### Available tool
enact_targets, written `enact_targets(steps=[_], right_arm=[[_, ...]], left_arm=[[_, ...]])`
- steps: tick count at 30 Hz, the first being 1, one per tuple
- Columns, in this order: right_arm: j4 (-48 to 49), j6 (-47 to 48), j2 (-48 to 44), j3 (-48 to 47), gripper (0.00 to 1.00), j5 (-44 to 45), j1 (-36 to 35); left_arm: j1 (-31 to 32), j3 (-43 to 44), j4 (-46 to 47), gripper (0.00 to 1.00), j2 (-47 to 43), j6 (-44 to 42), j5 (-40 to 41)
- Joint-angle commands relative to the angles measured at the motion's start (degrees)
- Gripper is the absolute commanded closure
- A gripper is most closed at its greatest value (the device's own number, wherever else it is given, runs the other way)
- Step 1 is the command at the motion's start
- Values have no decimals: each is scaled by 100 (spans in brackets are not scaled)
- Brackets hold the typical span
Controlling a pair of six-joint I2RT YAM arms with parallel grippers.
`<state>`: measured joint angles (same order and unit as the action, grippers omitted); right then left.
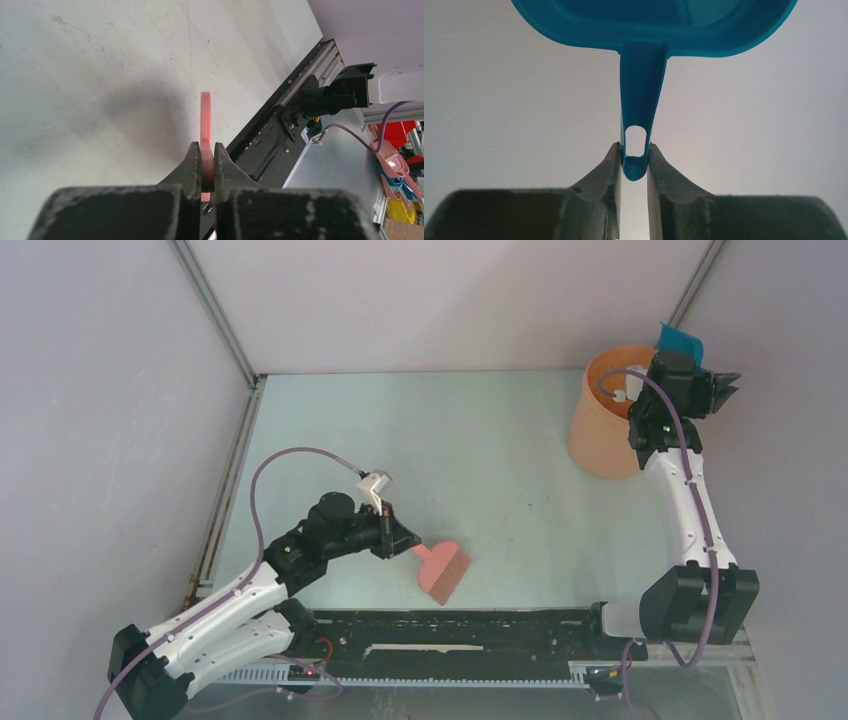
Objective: Sweep away the paper scraps from the table
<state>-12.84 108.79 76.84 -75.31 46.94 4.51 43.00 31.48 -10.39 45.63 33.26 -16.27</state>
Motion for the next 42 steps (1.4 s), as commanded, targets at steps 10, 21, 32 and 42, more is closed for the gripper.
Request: enact_targets(steps=[10,21,32,42], right_arm=[[-192,-268,-386,-610,100,132,146],[-4788,-4724,-482,-2742,100,-1284,-429],[-6768,-6955,-1465,-1103,100,-4295,-1697],[-7435,-5992,-2391,1135,96,-6076,-1823]], left_arm=[[27,115,3,100,-113,-146,31],[23,219,82,100,41,-17,168],[16,182,733,100,447,651,437],[15,-330,1610,100,661,1312,840]])
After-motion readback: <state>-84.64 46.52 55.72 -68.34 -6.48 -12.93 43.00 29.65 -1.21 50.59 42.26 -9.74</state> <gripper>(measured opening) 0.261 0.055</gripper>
